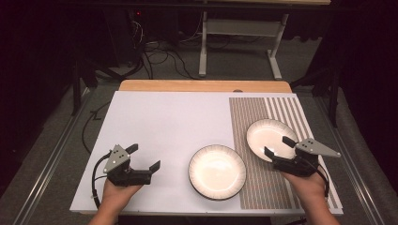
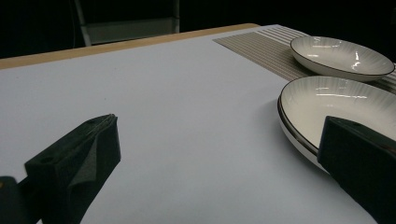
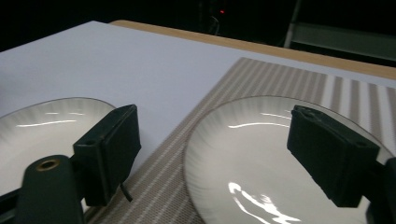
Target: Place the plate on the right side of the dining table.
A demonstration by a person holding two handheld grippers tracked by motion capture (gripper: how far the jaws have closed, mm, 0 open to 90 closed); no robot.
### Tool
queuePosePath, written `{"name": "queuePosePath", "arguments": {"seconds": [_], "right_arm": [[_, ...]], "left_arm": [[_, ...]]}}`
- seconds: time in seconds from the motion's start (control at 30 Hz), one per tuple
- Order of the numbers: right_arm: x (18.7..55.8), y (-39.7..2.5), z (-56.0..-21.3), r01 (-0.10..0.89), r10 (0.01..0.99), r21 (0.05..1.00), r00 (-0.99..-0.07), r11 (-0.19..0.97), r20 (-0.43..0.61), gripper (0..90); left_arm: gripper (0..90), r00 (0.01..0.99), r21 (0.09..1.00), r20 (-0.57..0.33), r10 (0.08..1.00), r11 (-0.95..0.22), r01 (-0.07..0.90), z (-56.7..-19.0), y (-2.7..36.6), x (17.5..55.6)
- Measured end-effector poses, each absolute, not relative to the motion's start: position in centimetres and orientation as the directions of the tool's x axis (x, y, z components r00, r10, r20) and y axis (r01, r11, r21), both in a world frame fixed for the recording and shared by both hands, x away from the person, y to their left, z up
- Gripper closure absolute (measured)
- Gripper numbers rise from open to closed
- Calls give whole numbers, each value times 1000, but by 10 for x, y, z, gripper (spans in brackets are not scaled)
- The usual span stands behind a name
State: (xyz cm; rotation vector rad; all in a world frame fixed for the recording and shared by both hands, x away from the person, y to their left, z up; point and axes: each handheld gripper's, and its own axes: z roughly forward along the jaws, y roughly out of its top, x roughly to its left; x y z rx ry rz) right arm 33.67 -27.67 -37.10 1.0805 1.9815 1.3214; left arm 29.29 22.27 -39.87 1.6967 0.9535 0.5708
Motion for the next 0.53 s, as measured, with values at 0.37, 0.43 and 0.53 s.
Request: {"name": "queuePosePath", "arguments": {"seconds": [0.37,0.43,0.53], "right_arm": [[315,-241,-370,282,767,931,-641,231,4,5],[313,-240,-370,278,764,930,-645,241,-5,5],[312,-240,-370,279,767,931,-642,236,-2,5]], "left_arm": [[1,580,946,-89,810,-113,304,-396,220,289],[1,580,948,-88,810,-111,298,-396,219,287],[1,576,950,-84,813,-108,291,-394,219,286]]}}
